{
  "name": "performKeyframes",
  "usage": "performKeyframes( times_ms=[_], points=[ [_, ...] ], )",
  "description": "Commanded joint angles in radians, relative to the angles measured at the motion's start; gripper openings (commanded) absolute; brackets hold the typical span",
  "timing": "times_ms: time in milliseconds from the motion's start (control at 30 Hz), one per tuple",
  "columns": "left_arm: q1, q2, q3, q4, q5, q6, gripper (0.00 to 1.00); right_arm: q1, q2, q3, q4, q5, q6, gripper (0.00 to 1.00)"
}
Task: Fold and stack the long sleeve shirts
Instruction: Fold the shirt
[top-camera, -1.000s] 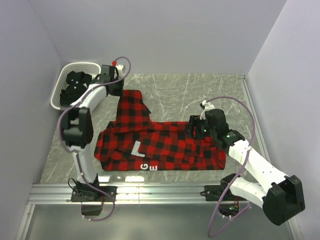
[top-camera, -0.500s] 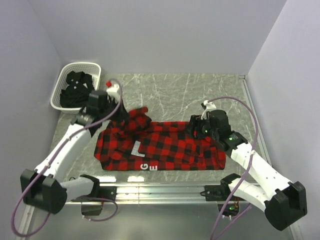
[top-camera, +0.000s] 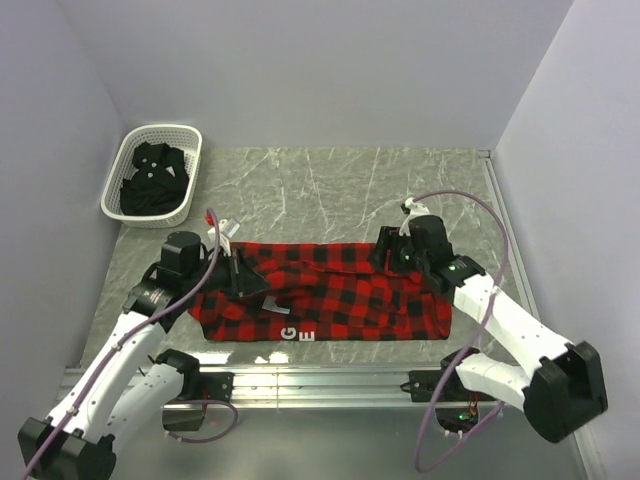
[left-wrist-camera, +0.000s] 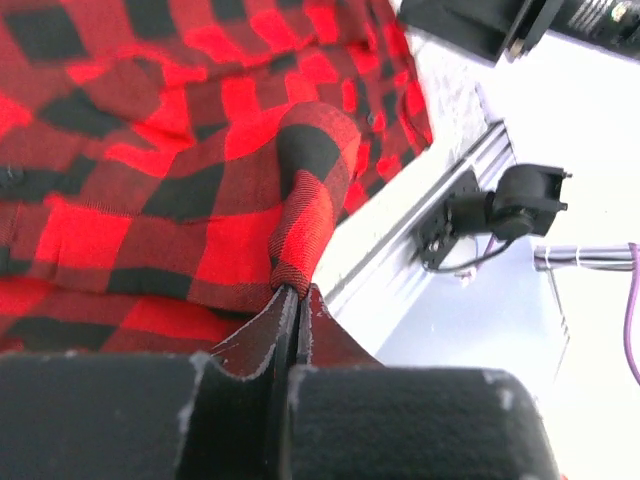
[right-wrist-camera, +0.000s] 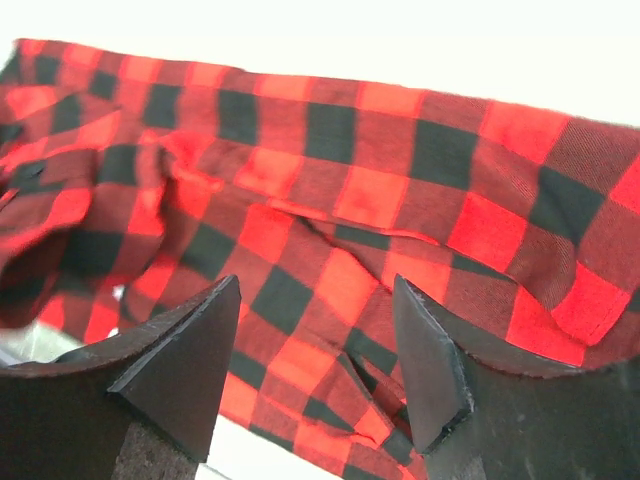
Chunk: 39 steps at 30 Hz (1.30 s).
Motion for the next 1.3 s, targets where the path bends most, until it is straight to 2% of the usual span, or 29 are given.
performKeyframes(
  times_ms=[0,67,133,267,300,333,433,500,600,733,867,1033,1267],
  points=[
    [-0.001,0.042,0.018,-0.141,0.021,-0.015,0.05,-0.001,0.079,0.063,-0.035,0.11,0.077,0.69],
    [-0.001,0.05,0.035,-0.196,-0.06,-0.006,0.07,-0.008,0.108,0.072,-0.043,0.112,0.104,0.69],
    [-0.001,0.036,0.045,-0.245,-0.144,-0.011,0.13,-0.011,0.139,0.072,-0.04,0.142,0.115,0.69],
    [-0.001,-0.002,0.093,-0.257,-0.131,-0.009,0.17,-0.057,0.188,0.083,-0.053,0.205,0.157,0.68],
    [0.001,-0.007,0.102,-0.256,-0.129,-0.012,0.23,-0.076,0.209,0.091,-0.066,0.217,0.167,0.67],
    [-0.001,-0.013,0.113,-0.257,-0.138,-0.014,0.48,-0.092,0.219,0.097,-0.076,0.252,0.181,0.66],
    [-0.001,-0.022,0.177,-0.291,-0.29,-0.017,0.9,-0.181,0.227,0.092,-0.096,0.259,0.226,0.63],
    [-0.001,-0.028,0.21,-0.283,-0.417,-0.034,0.96,-0.264,0.225,0.062,-0.073,0.224,0.249,0.62],
    [-0.001,-0.022,0.225,-0.227,-0.556,-0.083,0.94,-0.367,0.227,0.022,-0.028,0.121,0.27,0.61],
    [0.001,0.037,0.196,-0.113,-0.631,-0.164,0.89,-0.436,0.25,-0.009,0.032,0.024,0.296,0.59],
    [0.019,0.198,0.158,-0.015,-0.692,-0.202,0.85,-0.519,0.285,-0.031,0.078,-0.01,0.318,0.57],
    [0.114,0.373,0.139,0.076,-0.643,-0.216,0.81,-0.586,0.325,-0.043,0.129,-0.094,0.329,0.55],
    [0.176,0.557,0.161,0.082,-0.533,-0.189,0.8,-0.6,0.398,-0.037,0.167,-0.12,0.335,0.54]
  ],
)
